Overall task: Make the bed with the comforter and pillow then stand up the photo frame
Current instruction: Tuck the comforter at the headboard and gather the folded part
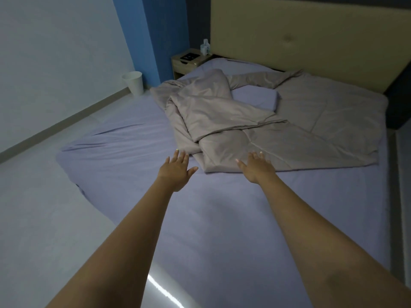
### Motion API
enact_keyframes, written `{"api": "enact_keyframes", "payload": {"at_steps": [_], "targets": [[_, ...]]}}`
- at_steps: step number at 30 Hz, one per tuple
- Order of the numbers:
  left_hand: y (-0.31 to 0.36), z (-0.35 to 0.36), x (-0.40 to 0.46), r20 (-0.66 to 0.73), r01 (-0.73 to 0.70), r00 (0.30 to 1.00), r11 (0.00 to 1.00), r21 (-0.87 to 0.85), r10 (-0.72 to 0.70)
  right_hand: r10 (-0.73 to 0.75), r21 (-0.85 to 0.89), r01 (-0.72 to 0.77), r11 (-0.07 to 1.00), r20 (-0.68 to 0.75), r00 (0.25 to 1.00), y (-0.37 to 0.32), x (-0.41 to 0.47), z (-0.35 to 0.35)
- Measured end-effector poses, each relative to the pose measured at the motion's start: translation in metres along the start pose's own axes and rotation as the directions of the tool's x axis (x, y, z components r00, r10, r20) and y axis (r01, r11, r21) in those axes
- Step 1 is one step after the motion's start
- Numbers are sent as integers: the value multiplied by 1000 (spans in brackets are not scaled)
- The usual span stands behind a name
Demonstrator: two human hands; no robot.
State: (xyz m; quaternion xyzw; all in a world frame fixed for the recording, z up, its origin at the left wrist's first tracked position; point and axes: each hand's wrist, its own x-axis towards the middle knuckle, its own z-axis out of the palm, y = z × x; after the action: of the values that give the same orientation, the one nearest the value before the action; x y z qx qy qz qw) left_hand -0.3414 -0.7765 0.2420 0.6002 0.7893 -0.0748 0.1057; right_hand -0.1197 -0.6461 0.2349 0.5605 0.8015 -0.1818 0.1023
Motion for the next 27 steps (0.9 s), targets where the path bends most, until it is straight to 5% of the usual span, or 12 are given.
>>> {"api": "enact_keyframes", "payload": {"at_steps": [8, 19, 27], "targets": [[-57, -4, 105, -41, 3, 999, 999, -52, -6, -35, -7, 35, 999, -6, 999, -51, 112, -14], [-123, 102, 337, -11, -141, 990, 979, -145, 141, 35, 27, -36, 999, 32, 999, -100, 331, 57], [-111, 159, 480, -269, -220, 950, 948, -228, 156, 39, 94, -14, 995, -261, 965, -110, 477, 92]]}}
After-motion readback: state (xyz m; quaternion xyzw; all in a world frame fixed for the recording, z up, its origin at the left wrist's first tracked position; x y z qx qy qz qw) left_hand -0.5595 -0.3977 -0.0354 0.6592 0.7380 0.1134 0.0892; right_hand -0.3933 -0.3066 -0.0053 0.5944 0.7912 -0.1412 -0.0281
